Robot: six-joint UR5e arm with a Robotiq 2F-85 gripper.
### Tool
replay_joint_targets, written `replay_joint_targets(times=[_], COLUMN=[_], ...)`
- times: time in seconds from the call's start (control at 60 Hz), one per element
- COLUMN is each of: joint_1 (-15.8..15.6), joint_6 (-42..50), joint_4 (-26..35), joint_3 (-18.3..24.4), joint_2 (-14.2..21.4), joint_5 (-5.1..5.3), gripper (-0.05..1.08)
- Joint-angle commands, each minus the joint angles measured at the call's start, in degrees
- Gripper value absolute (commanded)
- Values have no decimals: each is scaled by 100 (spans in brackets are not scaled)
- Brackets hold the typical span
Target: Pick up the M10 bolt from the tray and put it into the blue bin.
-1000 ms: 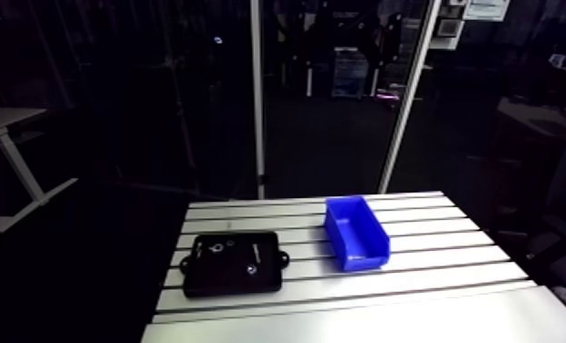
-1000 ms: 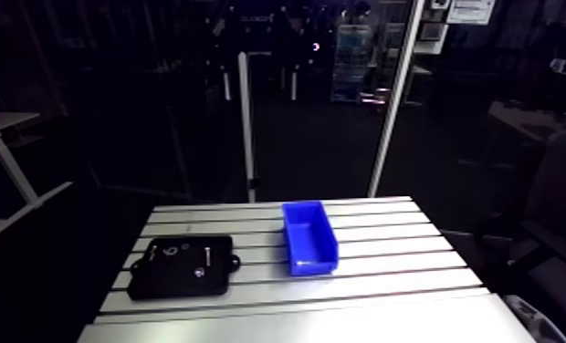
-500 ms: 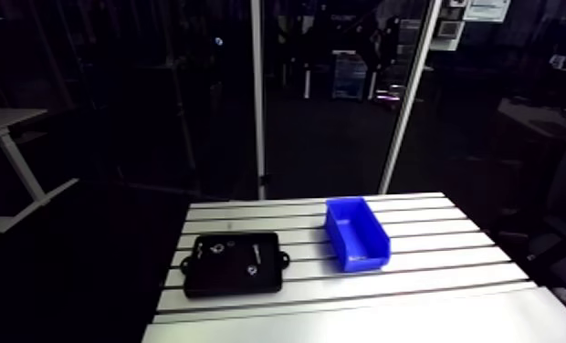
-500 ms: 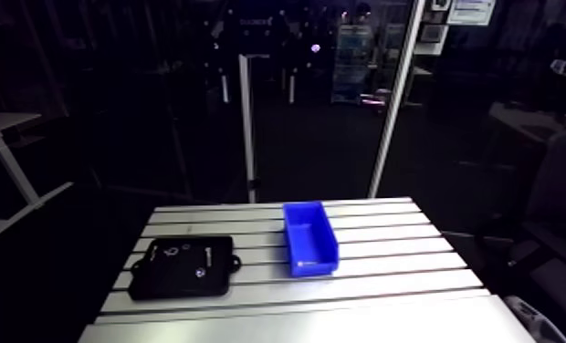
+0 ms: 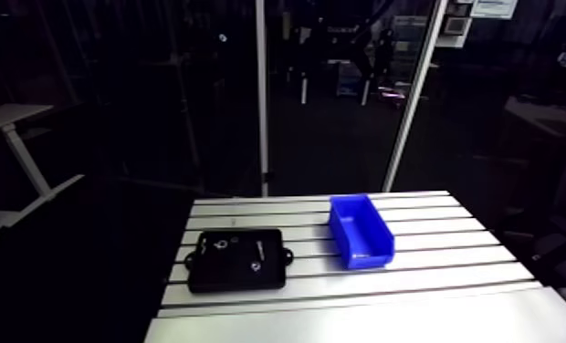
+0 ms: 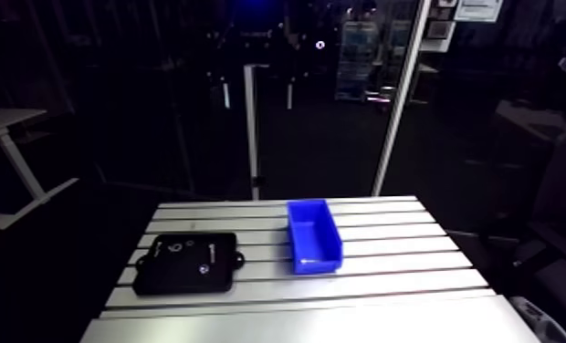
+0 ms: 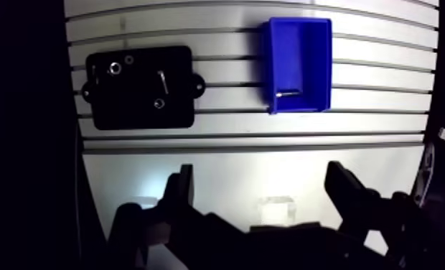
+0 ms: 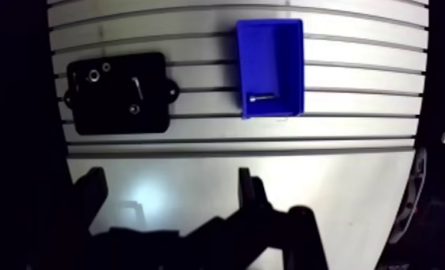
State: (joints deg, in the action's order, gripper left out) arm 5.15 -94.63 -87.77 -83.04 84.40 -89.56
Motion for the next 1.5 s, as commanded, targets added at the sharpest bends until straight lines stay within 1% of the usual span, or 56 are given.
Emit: replay_joint_targets(times=[0.017,0.033,0.15,0.183,0.217,0.25,0.417,0.533,0.683,0.9,1.017,1.5], joint_1=[-283,-353,-514,-604,-604,-674,-928,-1029,-1051,-1061,-1061,-1120], joint_6=[-31,-41,-67,-70,-70,-69,-85,-103,-113,-113,-113,-113], joint_4=[-238,-281,-452,-592,-592,-702,-903,-1114,-1296,-1382,-1634,-2177], joint_3=[-85,-92,-110,-136,-136,-138,-154,-230,-354,-501,-651,-1135], joint_2=[-209,-269,-414,-500,-500,-589,-773,-908,-1058,-1190,-1260,-1563], joint_5=[-13,-13,-21,-22,-22,-13,-22,-22,-22,-22,-22,-22], gripper=[1,1,1,1,1,1,1,1,1,1,1,1])
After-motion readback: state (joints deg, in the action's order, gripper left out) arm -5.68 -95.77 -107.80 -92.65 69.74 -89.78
